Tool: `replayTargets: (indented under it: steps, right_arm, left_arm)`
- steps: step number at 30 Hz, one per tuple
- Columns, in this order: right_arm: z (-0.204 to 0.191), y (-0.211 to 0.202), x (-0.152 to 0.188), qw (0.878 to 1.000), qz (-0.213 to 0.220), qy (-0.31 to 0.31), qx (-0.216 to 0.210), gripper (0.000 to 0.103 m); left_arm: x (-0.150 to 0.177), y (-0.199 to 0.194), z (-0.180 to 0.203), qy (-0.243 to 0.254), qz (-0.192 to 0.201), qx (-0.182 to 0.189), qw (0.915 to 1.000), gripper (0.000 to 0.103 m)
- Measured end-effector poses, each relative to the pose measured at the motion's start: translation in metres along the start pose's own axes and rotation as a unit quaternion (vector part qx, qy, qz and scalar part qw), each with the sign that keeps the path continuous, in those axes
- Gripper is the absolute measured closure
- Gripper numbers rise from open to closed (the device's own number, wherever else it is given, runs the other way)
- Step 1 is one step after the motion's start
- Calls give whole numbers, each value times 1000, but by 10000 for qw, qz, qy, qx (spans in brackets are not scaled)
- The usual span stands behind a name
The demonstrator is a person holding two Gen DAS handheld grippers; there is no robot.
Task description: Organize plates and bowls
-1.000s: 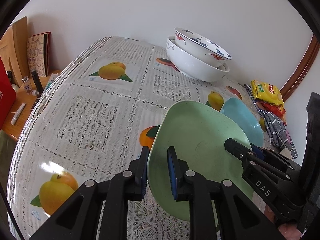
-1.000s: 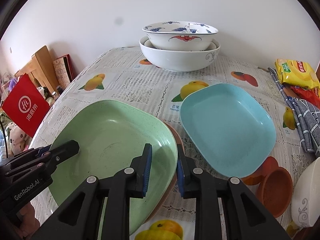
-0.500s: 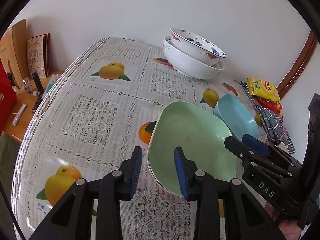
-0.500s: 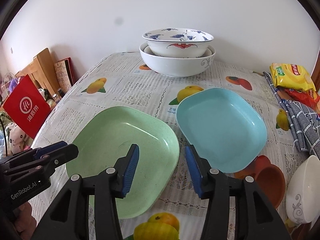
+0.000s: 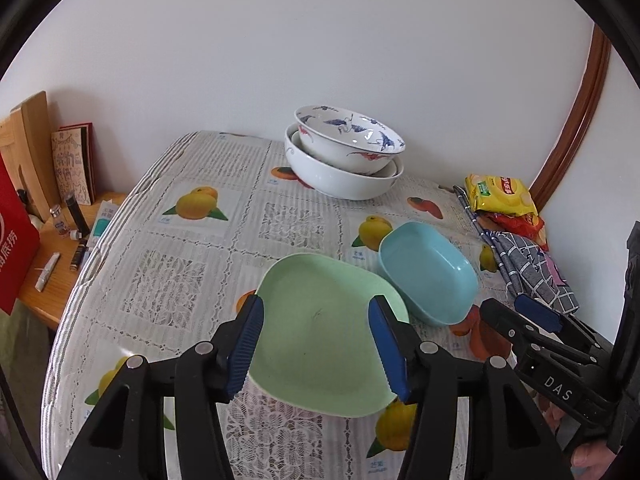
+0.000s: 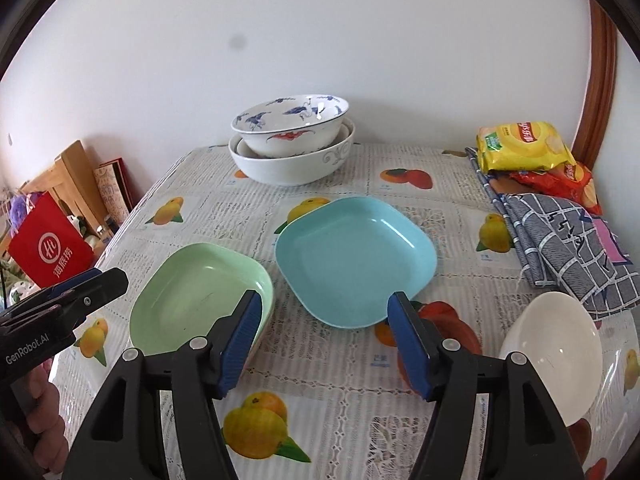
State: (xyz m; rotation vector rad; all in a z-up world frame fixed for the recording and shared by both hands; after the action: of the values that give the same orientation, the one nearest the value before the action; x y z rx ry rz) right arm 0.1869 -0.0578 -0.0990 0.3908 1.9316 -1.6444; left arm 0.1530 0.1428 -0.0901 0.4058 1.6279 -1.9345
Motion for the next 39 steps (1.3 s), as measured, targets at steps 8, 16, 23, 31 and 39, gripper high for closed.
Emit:
replayTargets:
  steps: [8,16,23,31,39]
  right_arm:
    - [50,-31,5,9991,200,364,-93,38]
    - [68,-32,11,9994,-2,334,-18,36]
    - [74,-11,7,9990,-200,377,-101,36]
    - [80,10,-7,9983,-278,498,-124,36]
    - [87,31,-21,9973,-268,662,-195,39]
  left_arm:
    - [-15,0,48,452,60,-326,9984,50]
    - [-19,20,79,460,-274,-165,9984,50]
    - [-25,38,88,444,-402,-194,9980,50]
    - [-37,62,87,369,-495,-195,9979,50]
    - [-43,88,86,285,-677,-52,9973,50]
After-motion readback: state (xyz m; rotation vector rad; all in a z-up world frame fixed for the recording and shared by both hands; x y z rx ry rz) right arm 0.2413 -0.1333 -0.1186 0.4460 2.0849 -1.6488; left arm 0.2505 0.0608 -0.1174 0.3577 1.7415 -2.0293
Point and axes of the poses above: each gripper's, at about its wrist camera, not at the fingertips, and y roughly the way its jaws point, z to its right, x to its underside, the point moved 5 cm from there along y, roughly the way its jaws point, and after that the axes turned 9 degrees about -z, right-handed, at the moved point
